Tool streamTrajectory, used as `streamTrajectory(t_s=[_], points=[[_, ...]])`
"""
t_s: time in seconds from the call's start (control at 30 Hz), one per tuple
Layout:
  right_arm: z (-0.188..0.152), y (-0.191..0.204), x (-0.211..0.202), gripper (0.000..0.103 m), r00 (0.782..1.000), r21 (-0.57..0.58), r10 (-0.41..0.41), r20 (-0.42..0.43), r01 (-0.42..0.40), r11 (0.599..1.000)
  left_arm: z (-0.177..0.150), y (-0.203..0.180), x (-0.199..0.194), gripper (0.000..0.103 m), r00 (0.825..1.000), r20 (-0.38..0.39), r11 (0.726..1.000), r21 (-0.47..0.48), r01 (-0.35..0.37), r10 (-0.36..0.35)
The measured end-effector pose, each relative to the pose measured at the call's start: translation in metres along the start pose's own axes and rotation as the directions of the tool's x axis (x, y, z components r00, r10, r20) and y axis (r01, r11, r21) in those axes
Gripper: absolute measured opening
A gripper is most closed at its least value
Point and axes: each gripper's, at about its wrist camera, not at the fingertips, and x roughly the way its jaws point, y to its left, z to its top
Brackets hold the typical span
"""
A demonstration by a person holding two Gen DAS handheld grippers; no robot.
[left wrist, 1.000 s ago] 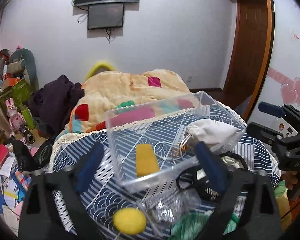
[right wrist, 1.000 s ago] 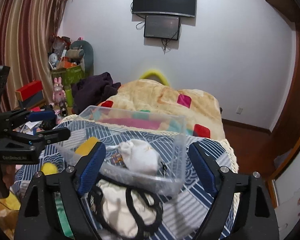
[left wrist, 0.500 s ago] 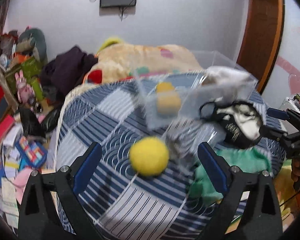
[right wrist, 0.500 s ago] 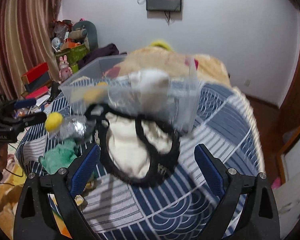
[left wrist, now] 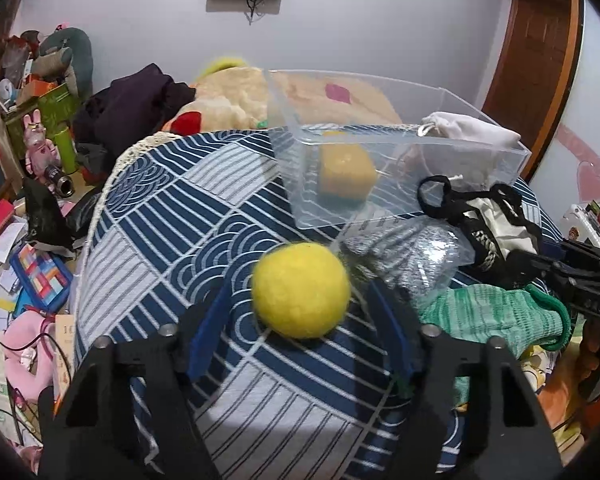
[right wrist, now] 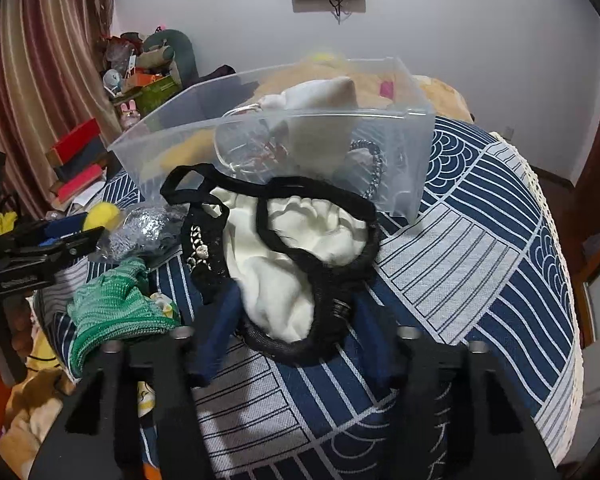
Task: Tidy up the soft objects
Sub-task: 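Grasp the yellow felt ball with the left tool while the right tool grasps the black-strapped underwear, then lower the ball into the box with the left tool while the right tool drops the underwear in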
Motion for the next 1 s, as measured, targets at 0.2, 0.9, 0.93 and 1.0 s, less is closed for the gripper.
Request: streamTrajectory(t_s=[0.2, 0.9, 0.93, 1.0], points=[[-0.01, -0.012, -0.014, 0.022, 1.0, 0.043, 0.007, 0.019, -0.008, 0.999, 0.0, -0.002, -0.005, 0.046, 1.0, 0.008, 1.0, -0.003, 0.006, -0.006], [0.022, -0.015, -0.104, 0.02, 0.958, 0.049, -0.048, 0.282, 0.035, 0.998, 0.032, -0.023, -0.068, 0.045, 0.983, 0.181, 0.998, 0.069, -0.002, -0.01], [0.025, -0.016, -0.105, 0.02, 0.955, 0.048, -0.046, 0.293, 0.033, 0.998, 0.033, -0.024, -0.068, 0.045, 0.983, 0.183, 0.997, 0.071, -0.001, -0.012], [0.033, -0.016, -0.104, 0.02, 0.95, 0.044, -0.042, 0.311, 0.03, 0.999, 0.038, -0.024, -0.067, 0.045, 0.982, 0.187, 0.997, 0.075, 0.001, -0.015]])
